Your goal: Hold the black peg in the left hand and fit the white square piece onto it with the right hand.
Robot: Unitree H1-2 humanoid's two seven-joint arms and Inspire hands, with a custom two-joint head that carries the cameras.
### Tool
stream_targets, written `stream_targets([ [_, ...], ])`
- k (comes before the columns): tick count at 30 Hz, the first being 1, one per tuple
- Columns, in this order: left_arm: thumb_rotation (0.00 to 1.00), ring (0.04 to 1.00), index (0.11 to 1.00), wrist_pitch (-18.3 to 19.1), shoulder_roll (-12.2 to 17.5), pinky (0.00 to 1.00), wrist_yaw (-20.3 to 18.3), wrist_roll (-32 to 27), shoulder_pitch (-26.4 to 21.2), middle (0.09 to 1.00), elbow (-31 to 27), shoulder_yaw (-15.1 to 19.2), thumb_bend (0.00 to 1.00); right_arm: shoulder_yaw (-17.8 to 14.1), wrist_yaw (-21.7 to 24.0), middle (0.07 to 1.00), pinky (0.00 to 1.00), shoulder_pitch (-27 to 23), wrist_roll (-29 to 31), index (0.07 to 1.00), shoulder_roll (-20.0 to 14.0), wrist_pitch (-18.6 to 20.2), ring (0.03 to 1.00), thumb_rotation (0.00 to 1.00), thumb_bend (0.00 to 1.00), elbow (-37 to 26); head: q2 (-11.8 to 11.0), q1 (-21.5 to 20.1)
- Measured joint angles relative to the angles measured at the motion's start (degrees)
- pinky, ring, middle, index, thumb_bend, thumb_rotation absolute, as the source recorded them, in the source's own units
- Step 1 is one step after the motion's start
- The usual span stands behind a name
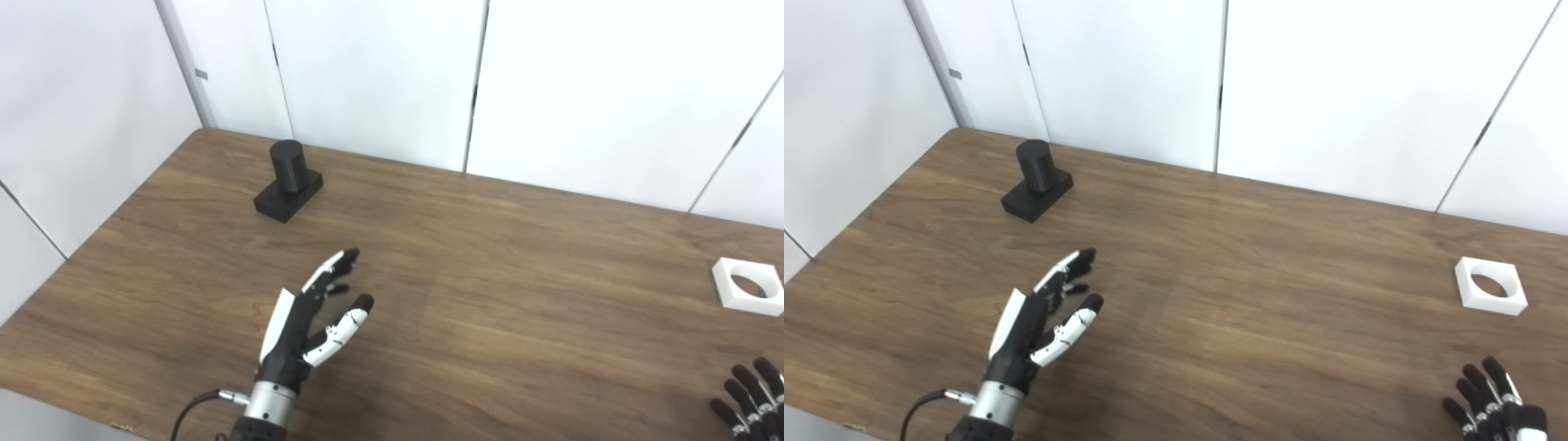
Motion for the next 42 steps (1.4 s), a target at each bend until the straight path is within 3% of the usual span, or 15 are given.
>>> stream_targets([
  [2, 0.27, 0.837, 0.863, 1.65, 0.02, 0.78, 1.42, 2.63, -0.17, 0.862, -1.5, 1.56, 0.69, -0.01, 0.01, 0.896, 0.78, 0.18, 0.0, 0.904, 0.0, -0.05, 0.907, 1.0, 0.52, 0.0, -0.18, 0.09],
  [5, 0.23, 0.866, 0.861, 6.04, 0.28, 0.85, 3.34, 8.06, -1.32, 0.86, -3.36, 4.34, 0.8, -0.06, 0.01, 0.889, 0.78, 0.51, 0.01, 0.896, 0.0, -0.07, 0.9, 1.0, 0.52, 0.0, -0.18, 0.09],
  [7, 0.28, 0.871, 0.871, 9.91, 0.77, 0.85, 4.02, 12.11, -3.22, 0.86, -4.11, 6.13, 0.83, -0.09, 0.0, 0.888, 0.78, 0.66, 0.01, 0.894, 0.0, -0.06, 0.898, 1.0, 0.52, 0.0, -0.52, 0.09],
  [9, 0.33, 0.845, 0.866, 13.34, 1.18, 0.79, 4.46, 16.01, -6.34, 0.856, -4.42, 8.55, 0.81, -0.06, -0.03, 0.886, 0.78, 0.45, 0.0, 0.89, 0.13, -0.08, 0.897, 1.0, 0.52, 0.0, -0.79, 0.0],
  [14, 0.48, 0.845, 0.854, 16.6, 2.59, 0.75, 5.45, 22.25, -15.72, 0.869, -2.88, 11.33, 0.81, -0.02, -0.02, 0.873, 0.78, 0.52, -0.04, 0.877, 0.53, -0.29, 0.883, 1.0, 0.52, 0.0, -1.05, -0.18],
  [17, 0.5, 0.856, 0.845, 18.25, 4.62, 0.75, 5.22, 25.46, -18.23, 0.863, 0.2, 11.86, 0.84, 0.03, -0.02, 0.877, 0.79, 0.56, -0.28, 0.879, 0.73, -0.31, 0.88, 1.0, 0.51, 0.0, -0.97, -0.18],
  [22, 0.44, 0.861, 0.824, 18.39, 7.8, 0.72, 5.23, 26.88, -20.91, 0.87, 7.08, 12.25, 0.86, 0.4, 0.01, 0.877, 0.75, 0.76, -0.63, 0.878, 0.76, -0.98, 0.864, 1.0, 0.51, 0.0, -1.23, -1.23],
  [32, 0.52, 0.88, 0.808, 21.55, 14.89, 0.75, 3.49, 26.88, -26.21, 0.873, 18.1, 12.76, 0.93, 0.95, 0.8, 0.891, 0.78, 0.71, -1.3, 0.881, 0.88, -1.78, 0.904, 1.0, 0.5, 0.02, -1.14, -2.02],
  [42, 0.57, 0.863, 0.812, 24.55, 16.16, 0.73, 1.84, 23.07, -28.64, 0.872, 24.7, 12.37, 0.98, 0.95, 0.96, 0.896, 0.78, 0.79, -1.62, 0.892, 0.89, -2.65, 0.904, 1.0, 0.51, 0.14, -0.35, -2.64],
])
